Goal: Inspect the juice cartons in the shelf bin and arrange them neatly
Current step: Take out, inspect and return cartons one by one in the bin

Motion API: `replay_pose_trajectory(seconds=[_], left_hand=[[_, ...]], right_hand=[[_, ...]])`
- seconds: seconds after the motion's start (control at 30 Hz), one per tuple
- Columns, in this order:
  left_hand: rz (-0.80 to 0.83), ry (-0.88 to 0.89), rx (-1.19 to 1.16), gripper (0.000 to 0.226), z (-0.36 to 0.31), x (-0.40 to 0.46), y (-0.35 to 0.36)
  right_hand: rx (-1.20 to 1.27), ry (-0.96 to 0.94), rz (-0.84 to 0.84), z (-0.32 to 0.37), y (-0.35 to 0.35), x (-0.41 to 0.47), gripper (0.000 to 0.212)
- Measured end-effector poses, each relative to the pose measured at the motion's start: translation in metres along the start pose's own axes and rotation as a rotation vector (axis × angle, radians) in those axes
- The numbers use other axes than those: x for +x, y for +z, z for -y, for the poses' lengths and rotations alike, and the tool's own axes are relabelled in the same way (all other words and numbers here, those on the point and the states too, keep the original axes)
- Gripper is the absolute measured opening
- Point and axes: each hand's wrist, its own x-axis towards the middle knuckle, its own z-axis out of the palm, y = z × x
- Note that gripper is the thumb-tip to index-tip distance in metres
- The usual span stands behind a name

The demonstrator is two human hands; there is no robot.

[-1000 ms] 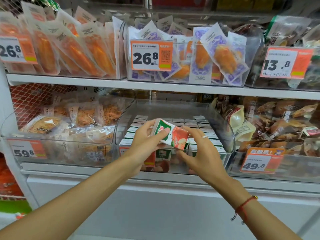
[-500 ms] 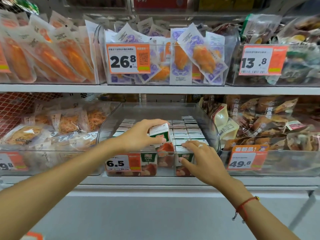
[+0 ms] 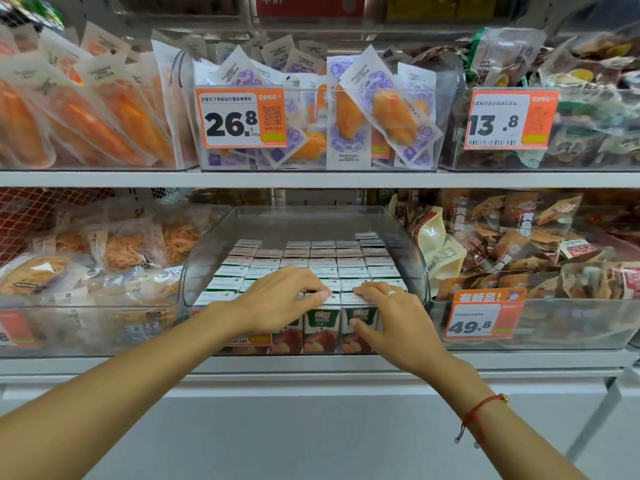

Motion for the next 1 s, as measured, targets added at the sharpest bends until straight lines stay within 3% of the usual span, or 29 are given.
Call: replay_pose_trajectory(seconds=[0.13,0.2,0.5,0.67,0.83,1.0], left_hand=[[0.004,-0.025,-0.066,0.031,0.011,0.013,-0.007],[0.018,-0.023,0.035,0.03,0.014,0.024,-0.011],[0.407,0.055,0.344,0.038,0.004,0.072,-0.042],[0.416,0.088,0.437,0.029,0.0,0.08,-0.038],[0.411,0.002,0.206,0.037,0.011,0.074,-0.036],[0.135,-0.033,-0.013,0.034,0.022,0.067,-0.047]], right_hand=[[-0.007,-0.003,0.005,-0.001,0.001,0.0,0.053],[-0.005,-0.004,-0.013,-0.001,0.002,-0.001,0.052],[0.022,0.014,-0.052,-0.001,0.003,0.0,0.05],[0.017,0.013,-0.05,-0.002,0.004,0.001,0.05],[0.029,0.016,-0.047,0.0,0.002,-0.001,0.052],[0.044,-0.007,-0.045,-0.002,0.001,-0.001,0.052]])
